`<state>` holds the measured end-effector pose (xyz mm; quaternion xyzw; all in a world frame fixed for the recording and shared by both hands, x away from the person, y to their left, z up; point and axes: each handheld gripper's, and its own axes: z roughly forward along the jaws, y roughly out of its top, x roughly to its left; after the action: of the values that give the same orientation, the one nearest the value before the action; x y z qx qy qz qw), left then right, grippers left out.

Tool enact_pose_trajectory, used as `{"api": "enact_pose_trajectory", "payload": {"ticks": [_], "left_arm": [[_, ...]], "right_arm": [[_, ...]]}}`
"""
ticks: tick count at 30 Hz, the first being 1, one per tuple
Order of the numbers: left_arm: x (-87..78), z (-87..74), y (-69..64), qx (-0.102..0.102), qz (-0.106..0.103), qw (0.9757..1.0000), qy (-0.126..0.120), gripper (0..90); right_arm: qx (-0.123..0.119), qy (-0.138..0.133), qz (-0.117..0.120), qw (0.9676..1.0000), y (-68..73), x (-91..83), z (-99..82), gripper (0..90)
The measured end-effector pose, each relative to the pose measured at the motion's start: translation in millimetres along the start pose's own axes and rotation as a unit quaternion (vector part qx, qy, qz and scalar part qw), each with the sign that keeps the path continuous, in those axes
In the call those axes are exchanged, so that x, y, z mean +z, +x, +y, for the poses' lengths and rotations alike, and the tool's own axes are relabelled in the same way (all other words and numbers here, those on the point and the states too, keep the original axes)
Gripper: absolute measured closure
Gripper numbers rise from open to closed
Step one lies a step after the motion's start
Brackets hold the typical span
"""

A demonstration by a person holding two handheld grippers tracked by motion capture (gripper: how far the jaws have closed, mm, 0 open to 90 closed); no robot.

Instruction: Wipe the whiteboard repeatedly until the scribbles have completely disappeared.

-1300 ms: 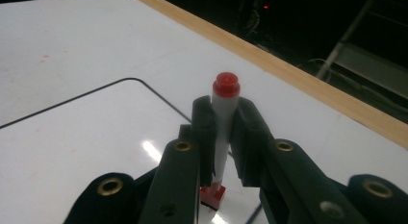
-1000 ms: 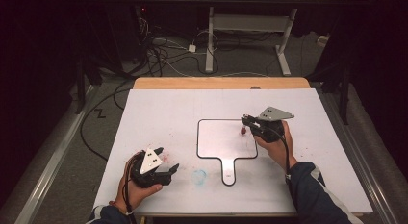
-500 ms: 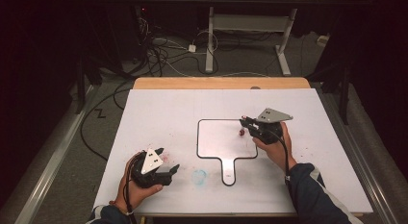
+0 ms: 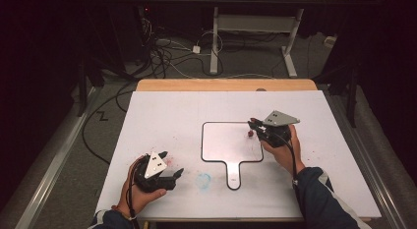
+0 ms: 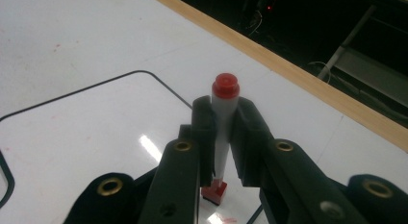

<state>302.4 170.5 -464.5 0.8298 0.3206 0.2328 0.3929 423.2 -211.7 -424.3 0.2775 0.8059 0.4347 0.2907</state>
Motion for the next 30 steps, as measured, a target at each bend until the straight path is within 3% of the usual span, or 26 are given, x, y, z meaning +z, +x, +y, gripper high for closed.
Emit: {"api": "enact_pose_trajectory", "payload": {"ticks": [3, 11, 17, 19, 22, 25, 30], "left_arm": [[-0.6, -0.3, -0.3, 0.002, 0.000, 1.0000, 0.001, 22.2], [-0.6, -0.1, 0.0, 0.002, -0.001, 1.0000, 0.001, 22.2], [-0.7, 0.0, -0.5, 0.004, -0.004, 1.0000, 0.001, 22.2], [-0.8, 0.2, -0.8, 0.005, -0.004, 1.0000, 0.002, 22.2], [-0.8, 0.0, -0.9, 0.005, -0.005, 1.0000, 0.002, 22.2], [-0.7, 0.0, -0.7, 0.005, -0.005, 1.0000, 0.003, 22.2], [-0.5, 0.0, -0.9, 0.006, -0.007, 1.0000, 0.003, 22.2]], "right_arm": [[0.006, 0.004, 0.008, 0.9999, -4.0, -3.8, -1.1, 81.7], [-0.001, 0.019, -0.020, 0.9996, -7.2, -6.5, -1.2, 81.7], [0.016, 0.017, 0.025, 0.9994, -1.7, -11.0, 0.7, 81.7], [0.011, 0.023, 0.019, 0.9995, -0.8, -12.1, 1.6, 81.7], [-0.012, 0.039, -0.018, 0.9990, -1.2, -13.1, 2.3, 81.7], [-0.008, 0.037, -0.019, 0.9991, -2.7, -13.0, 1.5, 81.7], [0.009, 0.024, 0.017, 0.9995, -1.3, -12.8, 1.1, 81.6]]}}
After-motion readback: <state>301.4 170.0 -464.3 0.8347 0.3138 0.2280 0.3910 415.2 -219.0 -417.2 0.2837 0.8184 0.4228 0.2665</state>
